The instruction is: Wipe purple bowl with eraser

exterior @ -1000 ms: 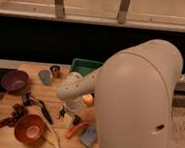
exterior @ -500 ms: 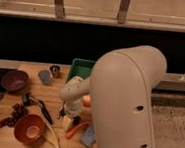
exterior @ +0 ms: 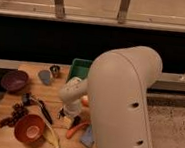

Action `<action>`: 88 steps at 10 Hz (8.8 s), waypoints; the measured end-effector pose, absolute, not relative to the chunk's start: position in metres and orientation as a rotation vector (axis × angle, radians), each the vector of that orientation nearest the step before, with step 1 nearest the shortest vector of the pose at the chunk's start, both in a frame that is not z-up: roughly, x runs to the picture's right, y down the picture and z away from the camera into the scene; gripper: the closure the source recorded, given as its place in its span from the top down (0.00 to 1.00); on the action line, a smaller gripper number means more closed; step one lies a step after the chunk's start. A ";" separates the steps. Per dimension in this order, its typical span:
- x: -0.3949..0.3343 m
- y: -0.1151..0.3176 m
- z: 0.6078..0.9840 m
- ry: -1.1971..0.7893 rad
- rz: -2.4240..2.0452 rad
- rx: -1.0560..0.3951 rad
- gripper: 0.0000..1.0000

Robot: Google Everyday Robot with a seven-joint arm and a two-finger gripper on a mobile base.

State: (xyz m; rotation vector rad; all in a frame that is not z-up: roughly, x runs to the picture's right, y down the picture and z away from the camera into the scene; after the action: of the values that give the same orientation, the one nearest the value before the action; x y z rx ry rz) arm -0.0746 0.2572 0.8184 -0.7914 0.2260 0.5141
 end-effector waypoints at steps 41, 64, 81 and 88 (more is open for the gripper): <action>-0.338 0.032 0.811 -0.145 0.244 -0.692 0.00; -0.411 0.060 0.817 -0.448 0.356 -0.799 0.00; -0.407 0.039 0.893 -0.445 0.484 -0.705 0.00; -0.465 0.023 0.899 -0.479 0.377 -0.692 0.00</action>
State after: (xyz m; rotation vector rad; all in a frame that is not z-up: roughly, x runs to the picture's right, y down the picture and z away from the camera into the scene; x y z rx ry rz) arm -0.4649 0.0231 0.8989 -0.6922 -0.4794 0.3774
